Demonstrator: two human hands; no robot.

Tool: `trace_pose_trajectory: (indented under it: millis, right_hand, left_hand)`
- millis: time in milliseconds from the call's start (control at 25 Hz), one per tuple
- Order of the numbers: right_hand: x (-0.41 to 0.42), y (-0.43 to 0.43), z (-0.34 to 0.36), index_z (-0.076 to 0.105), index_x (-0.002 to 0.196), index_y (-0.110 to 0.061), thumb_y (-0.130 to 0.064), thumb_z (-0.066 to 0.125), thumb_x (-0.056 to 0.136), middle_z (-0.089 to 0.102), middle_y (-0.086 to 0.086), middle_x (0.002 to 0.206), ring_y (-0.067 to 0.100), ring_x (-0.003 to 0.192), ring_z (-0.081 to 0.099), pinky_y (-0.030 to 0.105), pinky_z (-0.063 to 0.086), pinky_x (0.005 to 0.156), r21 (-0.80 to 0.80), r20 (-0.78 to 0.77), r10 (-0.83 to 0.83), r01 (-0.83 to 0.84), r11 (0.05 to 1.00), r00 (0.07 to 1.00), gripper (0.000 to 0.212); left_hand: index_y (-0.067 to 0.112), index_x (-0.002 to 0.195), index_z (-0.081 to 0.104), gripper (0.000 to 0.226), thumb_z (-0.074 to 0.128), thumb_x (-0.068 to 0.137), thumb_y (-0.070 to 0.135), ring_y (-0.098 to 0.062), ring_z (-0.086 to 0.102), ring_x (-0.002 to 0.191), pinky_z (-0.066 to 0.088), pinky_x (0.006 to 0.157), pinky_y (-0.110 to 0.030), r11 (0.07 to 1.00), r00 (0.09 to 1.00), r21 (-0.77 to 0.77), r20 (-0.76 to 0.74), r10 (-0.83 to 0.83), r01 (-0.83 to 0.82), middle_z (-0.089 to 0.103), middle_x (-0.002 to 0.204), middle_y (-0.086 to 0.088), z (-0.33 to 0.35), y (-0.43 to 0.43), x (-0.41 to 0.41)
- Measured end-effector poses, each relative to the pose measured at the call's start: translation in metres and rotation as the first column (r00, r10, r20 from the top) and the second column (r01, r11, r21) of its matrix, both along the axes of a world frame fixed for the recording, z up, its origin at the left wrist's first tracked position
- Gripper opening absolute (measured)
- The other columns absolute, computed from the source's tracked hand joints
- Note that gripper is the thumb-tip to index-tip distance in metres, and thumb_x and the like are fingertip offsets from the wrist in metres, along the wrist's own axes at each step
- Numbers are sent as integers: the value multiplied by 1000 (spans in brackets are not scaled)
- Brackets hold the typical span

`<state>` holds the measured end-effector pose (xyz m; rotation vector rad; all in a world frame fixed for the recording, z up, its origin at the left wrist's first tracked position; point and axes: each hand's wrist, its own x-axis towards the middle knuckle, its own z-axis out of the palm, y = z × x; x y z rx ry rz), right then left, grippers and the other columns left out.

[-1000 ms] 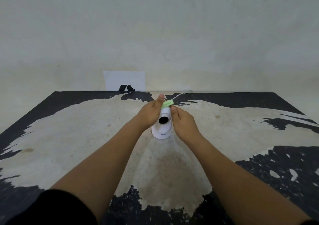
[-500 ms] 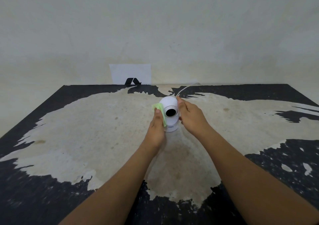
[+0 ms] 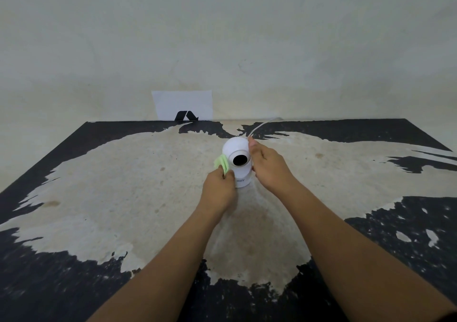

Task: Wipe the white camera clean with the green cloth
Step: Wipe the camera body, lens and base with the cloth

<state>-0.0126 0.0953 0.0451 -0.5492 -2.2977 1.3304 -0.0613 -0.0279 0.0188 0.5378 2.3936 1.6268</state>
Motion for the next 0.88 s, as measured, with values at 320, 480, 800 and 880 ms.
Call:
trace_pose_trajectory:
  millis: [320,480,800,880]
  right_hand:
    - [8,1,17,52,130,-30,-54,25,96,57,-1,133,16,120,51,26,36,91,44,59,67,-70,997,996,49]
    - [13,-1,44,36,141,-33,-62,46,84,45,-7,143,13,129,44,28,35,102,60,-97,172,-167,984,980,65]
    - [21,13,54,68,94,-24,-28,72,78,74,-5,97,8,92,68,31,54,81,-70,-64,296,-300,951,953,17]
    - [22,19,49,66,98,-23,-27,67,83,72,-3,95,14,88,68,33,55,74,-91,-113,170,-180,979,979,16]
  left_hand:
    - [14,86,65,23,43,94,14,-22,67,84,53,70,-32,902,952,423,302,-49,-88,70,90,-9,37,-26,-4]
    - [14,99,68,24,44,96,16,-21,67,87,55,73,-34,914,936,363,224,-271,178,72,97,-10,62,-39,-10]
    - [17,88,67,17,53,94,24,-19,64,78,55,74,-33,866,887,309,120,-445,393,69,86,-4,81,-28,-25]
    - [21,92,67,18,51,94,28,-18,61,77,52,69,-29,907,937,319,122,-327,275,68,87,2,72,-22,-30]
